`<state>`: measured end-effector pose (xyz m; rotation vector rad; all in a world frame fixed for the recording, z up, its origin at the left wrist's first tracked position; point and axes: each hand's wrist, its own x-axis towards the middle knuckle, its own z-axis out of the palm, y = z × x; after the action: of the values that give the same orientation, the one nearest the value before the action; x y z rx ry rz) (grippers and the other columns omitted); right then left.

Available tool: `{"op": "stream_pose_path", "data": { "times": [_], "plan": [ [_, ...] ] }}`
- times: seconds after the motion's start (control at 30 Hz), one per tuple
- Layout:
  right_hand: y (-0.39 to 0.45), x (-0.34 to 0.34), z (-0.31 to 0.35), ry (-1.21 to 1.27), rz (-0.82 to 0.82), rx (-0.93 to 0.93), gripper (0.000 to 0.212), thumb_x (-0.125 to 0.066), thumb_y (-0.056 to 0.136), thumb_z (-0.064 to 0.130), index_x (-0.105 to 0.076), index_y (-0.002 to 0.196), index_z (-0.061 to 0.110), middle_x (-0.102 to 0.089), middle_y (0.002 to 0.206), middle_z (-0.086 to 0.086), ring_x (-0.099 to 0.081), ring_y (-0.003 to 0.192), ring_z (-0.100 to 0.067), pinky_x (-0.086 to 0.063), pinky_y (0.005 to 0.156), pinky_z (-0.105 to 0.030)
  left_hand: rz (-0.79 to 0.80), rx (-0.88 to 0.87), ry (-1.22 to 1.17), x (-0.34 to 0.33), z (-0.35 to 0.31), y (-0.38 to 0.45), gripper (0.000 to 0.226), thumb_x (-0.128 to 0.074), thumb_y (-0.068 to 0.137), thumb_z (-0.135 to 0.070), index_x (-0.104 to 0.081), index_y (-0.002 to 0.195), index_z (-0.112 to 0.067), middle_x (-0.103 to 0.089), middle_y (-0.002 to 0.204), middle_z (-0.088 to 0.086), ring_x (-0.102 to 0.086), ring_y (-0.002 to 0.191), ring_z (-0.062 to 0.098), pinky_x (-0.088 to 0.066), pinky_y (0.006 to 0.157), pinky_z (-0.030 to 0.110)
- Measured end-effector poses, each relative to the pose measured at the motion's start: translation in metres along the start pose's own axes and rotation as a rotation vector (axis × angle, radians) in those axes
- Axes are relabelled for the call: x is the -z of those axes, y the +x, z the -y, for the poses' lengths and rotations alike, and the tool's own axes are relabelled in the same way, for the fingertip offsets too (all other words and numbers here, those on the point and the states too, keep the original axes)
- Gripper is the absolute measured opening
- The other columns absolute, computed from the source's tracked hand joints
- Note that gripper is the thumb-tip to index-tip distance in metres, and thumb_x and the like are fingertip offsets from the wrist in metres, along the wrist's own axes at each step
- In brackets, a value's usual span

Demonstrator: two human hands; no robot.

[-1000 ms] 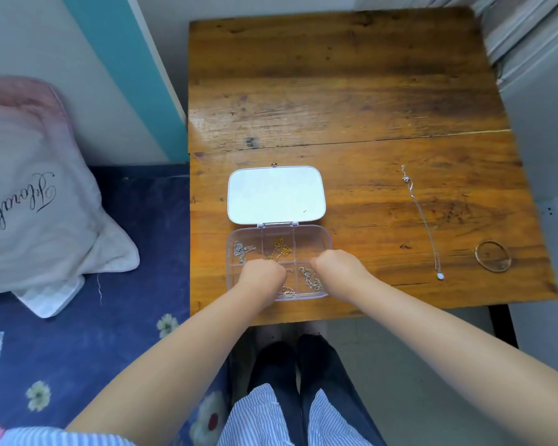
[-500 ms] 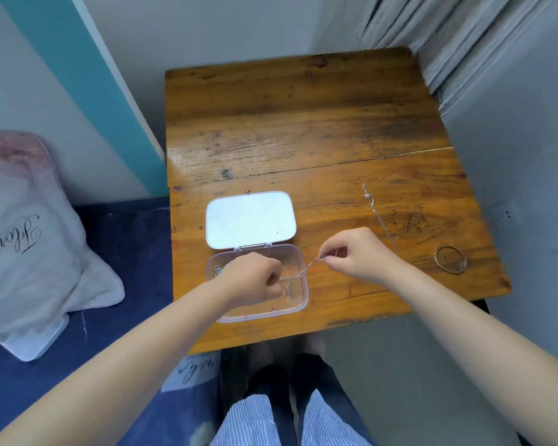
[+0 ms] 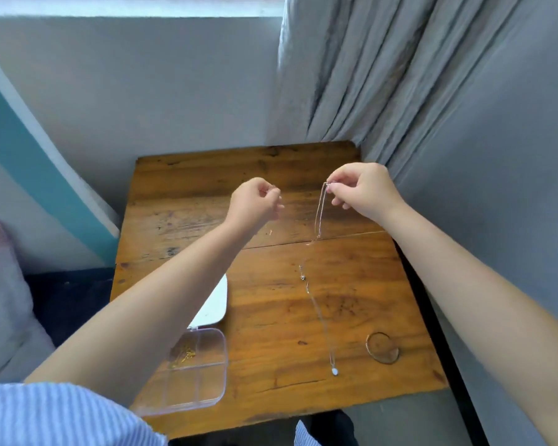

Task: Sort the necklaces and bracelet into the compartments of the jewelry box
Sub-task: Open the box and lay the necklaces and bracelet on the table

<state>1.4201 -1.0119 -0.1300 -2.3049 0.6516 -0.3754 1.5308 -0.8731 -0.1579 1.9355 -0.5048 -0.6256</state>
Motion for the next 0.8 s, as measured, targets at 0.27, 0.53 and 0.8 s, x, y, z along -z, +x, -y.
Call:
{"op": "stream_pose_path", "data": {
  "times": [0.27,0.53,0.8],
  "plan": [
    [0.045,0.024,-0.123,-0.121,-0.060,0.044,0.016,-0.056,0.084,0.002,-0.069,0.090,-0.005,-0.074,0.086,-0.022,-0.067,0.080,-0.035,-0.053,0.077,-0.037,-0.104,0.007,0.386,-0.122,0.007,0.079,0.014,-0.049,0.092,-0.016,-0.059,0.089,-0.006,-0.065,0.086,0.013,-0.063,0.087,0.033,-0.046,0.070,0.032],
    [-0.032,-0.023,-0.227,-0.301,0.206,-0.040,0.022,-0.051,0.087,0.002,-0.067,0.102,-0.002,-0.069,0.100,-0.024,-0.064,0.089,-0.039,-0.055,0.075,-0.047,0.453,-0.134,1.246,-0.203,0.076,0.042,0.034,-0.049,0.083,0.007,-0.054,0.114,-0.006,-0.061,0.111,0.012,-0.061,0.096,0.031,-0.039,0.059,0.031],
    [-0.113,-0.050,-0.247,-0.350,0.222,0.162,0.023,-0.083,0.048,-0.009,-0.072,0.065,0.002,-0.067,0.056,-0.011,-0.064,0.048,-0.025,-0.051,0.041,-0.023,0.613,-0.246,1.275,-0.218,0.128,-0.020,0.042,-0.047,0.086,0.002,-0.041,0.128,-0.003,-0.053,0.119,0.015,-0.052,0.107,0.030,-0.052,0.071,0.037]
  ]
}}
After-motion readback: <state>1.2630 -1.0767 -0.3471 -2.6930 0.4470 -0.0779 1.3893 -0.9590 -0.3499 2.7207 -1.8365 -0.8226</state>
